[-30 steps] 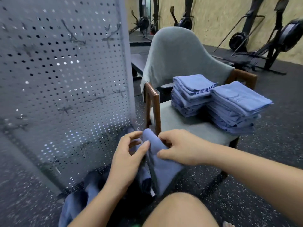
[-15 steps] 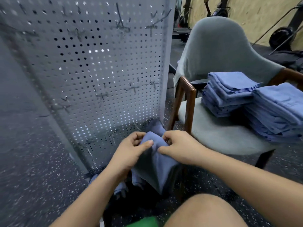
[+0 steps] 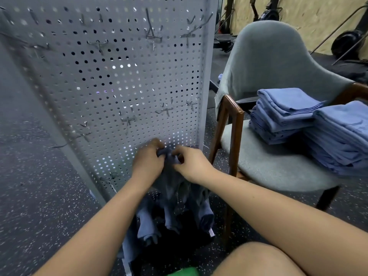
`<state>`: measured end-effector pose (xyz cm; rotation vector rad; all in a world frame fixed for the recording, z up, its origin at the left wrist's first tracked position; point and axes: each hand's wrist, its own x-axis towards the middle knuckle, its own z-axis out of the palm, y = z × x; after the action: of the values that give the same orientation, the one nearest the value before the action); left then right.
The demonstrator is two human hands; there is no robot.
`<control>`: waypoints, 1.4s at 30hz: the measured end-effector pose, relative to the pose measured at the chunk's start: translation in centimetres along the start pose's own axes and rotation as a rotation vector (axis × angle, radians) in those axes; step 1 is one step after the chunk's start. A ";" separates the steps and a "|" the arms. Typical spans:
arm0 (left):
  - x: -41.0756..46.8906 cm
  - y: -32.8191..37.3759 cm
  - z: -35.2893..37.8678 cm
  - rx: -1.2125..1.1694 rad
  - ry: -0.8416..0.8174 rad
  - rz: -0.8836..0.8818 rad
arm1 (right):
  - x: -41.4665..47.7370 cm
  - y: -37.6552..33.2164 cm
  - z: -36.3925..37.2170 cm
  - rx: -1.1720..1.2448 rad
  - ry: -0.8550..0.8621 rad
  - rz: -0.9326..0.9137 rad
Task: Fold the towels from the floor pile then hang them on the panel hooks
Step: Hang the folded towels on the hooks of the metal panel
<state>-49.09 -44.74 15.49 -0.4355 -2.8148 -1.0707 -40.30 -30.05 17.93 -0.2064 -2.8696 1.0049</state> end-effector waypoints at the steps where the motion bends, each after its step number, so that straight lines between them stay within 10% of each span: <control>1: 0.0 -0.2 0.1 0.072 -0.004 0.009 | 0.1 0.1 0.1 -0.022 -0.038 -0.009; 9: -0.6 0.5 -0.2 0.241 -0.081 -0.004 | -1.2 0.6 -2.0 -0.158 -0.157 -0.069; 25: -4.3 24.7 2.2 -0.272 -0.160 0.597 | -13.5 7.7 -24.5 -0.281 0.316 0.092; 42: 0.8 41.8 17.3 -0.113 -0.381 0.541 | -19.1 19.3 -33.0 -0.282 0.522 0.455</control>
<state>-37.20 -3.33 29.20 -1.4477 -2.6582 -1.1078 -15.25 2.10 30.70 -1.0125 -2.4974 0.4750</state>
